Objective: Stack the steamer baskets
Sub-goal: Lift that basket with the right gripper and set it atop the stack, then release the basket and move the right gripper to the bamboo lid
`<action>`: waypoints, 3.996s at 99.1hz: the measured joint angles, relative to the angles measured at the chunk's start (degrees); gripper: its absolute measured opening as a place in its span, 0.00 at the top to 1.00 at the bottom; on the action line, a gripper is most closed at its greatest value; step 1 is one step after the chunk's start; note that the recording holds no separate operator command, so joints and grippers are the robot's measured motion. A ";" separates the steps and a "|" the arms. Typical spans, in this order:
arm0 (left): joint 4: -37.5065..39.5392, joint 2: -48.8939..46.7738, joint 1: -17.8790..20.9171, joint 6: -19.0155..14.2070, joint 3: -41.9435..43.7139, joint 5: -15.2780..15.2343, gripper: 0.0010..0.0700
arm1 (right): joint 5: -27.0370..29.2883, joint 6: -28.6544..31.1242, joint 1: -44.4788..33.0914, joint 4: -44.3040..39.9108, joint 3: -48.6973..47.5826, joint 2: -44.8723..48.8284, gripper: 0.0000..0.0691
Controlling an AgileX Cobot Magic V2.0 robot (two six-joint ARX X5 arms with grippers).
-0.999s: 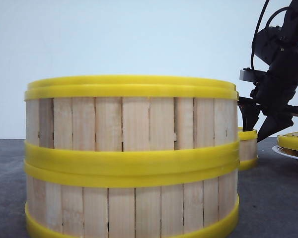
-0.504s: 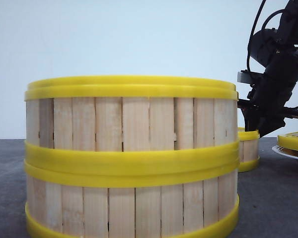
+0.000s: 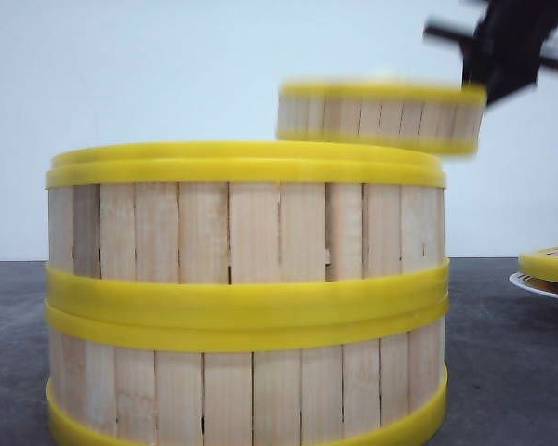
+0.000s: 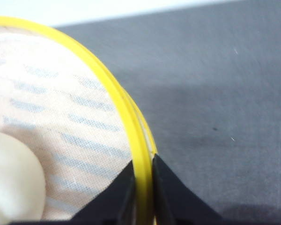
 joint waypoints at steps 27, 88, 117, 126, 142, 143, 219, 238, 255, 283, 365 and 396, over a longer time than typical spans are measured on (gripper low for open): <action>0.04 0.00 0.00 0.07 0.00 0.00 0.62 | -4.44 -4.33 5.31 -9.51 0.00 -13.84 0.96; 0.31 0.00 0.00 1.33 0.00 0.00 0.62 | -2.38 -7.26 23.69 -13.16 -7.08 -13.09 0.96; 0.33 0.00 0.00 1.33 0.00 0.00 0.62 | 0.77 -7.28 27.76 -11.96 -7.17 -7.13 0.96; 0.33 0.00 0.00 1.33 0.00 0.00 0.62 | 1.03 -7.30 27.91 -12.33 -7.17 -5.81 0.96; 0.35 0.00 0.00 1.33 0.00 0.00 0.62 | 2.51 -7.28 27.91 -13.40 -7.17 -4.33 0.96; 0.35 0.00 0.00 1.33 0.00 0.00 0.62 | 2.56 -7.28 27.91 -13.53 -7.17 -4.26 0.96; 0.44 0.00 0.00 1.60 0.00 0.00 0.62 | 3.56 -7.56 27.63 -15.19 -7.17 -4.46 0.52; 0.44 0.00 0.00 1.62 0.00 0.00 0.62 | 6.93 -7.54 27.15 -12.35 -7.17 -10.82 0.51; 0.46 0.00 0.00 1.62 0.00 0.00 0.62 | 13.44 -7.52 25.97 -12.70 -7.10 -17.99 0.51; 0.66 0.00 0.00 1.62 0.00 0.00 0.62 | 13.88 -6.86 15.28 -22.16 -7.08 -20.52 0.51; 2.40 0.00 0.00 1.62 0.00 0.00 0.62 | 9.07 -6.93 -10.56 -27.32 -8.72 -3.76 0.51; 2.40 0.00 0.00 2.45 0.00 0.00 0.62 | 8.02 -7.34 -13.62 -24.79 -12.87 0.81 0.62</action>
